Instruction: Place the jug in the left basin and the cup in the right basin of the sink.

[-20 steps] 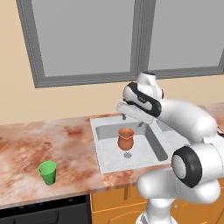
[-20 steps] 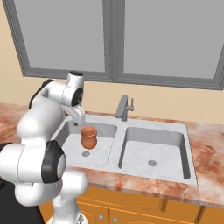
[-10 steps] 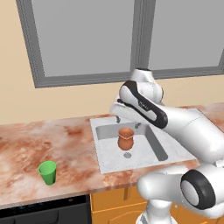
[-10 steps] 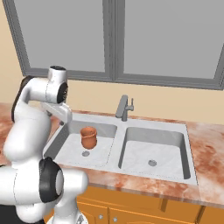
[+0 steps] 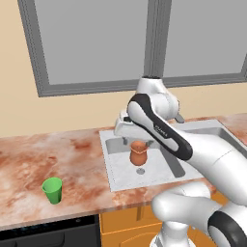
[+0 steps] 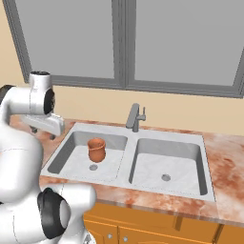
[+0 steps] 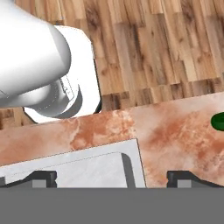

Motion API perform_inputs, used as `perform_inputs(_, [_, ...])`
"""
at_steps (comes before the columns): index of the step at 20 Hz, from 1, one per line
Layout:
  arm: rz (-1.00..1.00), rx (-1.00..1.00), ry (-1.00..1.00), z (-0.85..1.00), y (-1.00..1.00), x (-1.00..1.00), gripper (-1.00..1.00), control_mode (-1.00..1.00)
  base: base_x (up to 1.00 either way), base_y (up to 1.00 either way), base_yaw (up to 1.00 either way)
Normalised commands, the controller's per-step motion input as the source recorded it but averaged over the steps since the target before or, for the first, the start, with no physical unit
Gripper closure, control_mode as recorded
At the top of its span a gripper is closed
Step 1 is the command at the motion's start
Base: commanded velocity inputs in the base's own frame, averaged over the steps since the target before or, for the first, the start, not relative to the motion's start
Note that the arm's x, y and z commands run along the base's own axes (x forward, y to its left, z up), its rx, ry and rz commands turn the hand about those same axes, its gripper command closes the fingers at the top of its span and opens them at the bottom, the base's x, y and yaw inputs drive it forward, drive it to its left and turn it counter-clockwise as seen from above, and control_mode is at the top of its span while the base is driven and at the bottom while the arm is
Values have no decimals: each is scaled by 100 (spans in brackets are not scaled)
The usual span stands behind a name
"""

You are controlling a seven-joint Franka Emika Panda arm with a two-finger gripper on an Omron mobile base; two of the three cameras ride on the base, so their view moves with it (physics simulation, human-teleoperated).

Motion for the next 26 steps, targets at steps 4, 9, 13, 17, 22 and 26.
perform_inputs(4, [20, 0, 0, 17, 32, -21, -100, -100, 0, 0, 0])
perform_inputs(9, [17, 0, -1, 14, 28, -12, -100, -100, 0, 0, 0])
perform_inputs(13, [17, 0, -8, 8, 22, -2, -100, -100, 0, 0, 0])
perform_inputs(17, [18, 0, -10, 1, 32, -3, -100, -100, 0, 0, 0])
perform_inputs(22, [16, 0, -9, 0, 36, -5, -100, -100, 0, 0, 0])
perform_inputs(26, [8, 0, -4, 0, 38, -6, -100, -100, 0, 0, 0])
